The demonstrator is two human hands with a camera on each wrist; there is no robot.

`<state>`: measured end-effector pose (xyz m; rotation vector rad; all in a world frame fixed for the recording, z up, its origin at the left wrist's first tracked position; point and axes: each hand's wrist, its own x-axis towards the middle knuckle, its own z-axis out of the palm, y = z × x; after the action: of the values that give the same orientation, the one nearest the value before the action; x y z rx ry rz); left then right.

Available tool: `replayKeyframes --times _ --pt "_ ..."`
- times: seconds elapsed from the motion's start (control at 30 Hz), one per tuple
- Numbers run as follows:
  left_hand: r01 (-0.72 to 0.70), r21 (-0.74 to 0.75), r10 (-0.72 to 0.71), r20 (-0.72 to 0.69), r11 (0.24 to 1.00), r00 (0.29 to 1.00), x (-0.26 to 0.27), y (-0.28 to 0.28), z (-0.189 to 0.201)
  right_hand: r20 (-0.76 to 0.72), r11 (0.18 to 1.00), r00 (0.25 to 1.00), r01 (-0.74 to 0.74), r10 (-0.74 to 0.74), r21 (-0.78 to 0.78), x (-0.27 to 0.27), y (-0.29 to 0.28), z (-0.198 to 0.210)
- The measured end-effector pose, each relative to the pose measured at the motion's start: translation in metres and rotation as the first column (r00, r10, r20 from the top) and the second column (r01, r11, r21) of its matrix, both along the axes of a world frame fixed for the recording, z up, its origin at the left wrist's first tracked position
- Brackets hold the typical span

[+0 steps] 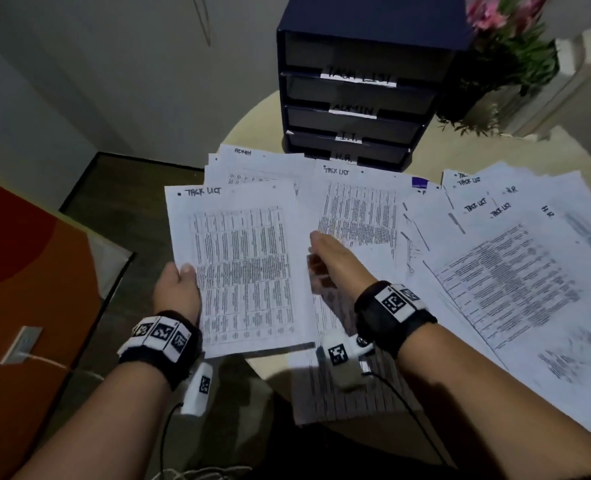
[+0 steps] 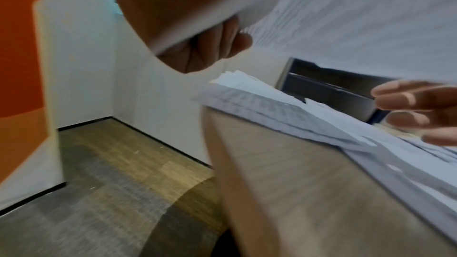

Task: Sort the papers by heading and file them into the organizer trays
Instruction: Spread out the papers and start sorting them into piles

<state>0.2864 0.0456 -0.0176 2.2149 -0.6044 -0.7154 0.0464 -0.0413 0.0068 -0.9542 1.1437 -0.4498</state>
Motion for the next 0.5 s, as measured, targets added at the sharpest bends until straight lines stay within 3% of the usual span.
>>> replayKeyframes --times 0.07,0.17,0.27,0.4,0.5 --pt "0.054 -0.048 -0.059 -0.101 0.997 0.993 -0.024 -0.019 0.002 -0.082 0.997 0.997 -0.012 0.007 -0.07 -0.022 0.004 -0.005" --pt "0.247 -0.098 -0.264 -0.242 0.964 0.934 -0.061 -0.042 0.009 -0.245 0.946 0.931 0.209 -0.271 -0.249 -0.054 0.002 -0.01" --pt "0.436 -0.116 -0.451 -0.164 0.892 0.878 -0.093 -0.061 0.006 -0.331 0.886 0.855 0.265 -0.398 -0.38 -0.086 -0.009 -0.019" --pt "0.496 -0.035 -0.496 -0.021 0.868 0.868 -0.123 -0.086 -0.003 -0.509 0.856 0.766 0.102 -0.392 -0.506 -0.12 -0.012 -0.037" --pt "0.51 -0.002 -0.51 -0.021 0.86 0.86 -0.135 -0.101 -0.013 -0.697 0.777 0.67 -0.286 -0.256 -0.561 -0.137 0.002 -0.052"
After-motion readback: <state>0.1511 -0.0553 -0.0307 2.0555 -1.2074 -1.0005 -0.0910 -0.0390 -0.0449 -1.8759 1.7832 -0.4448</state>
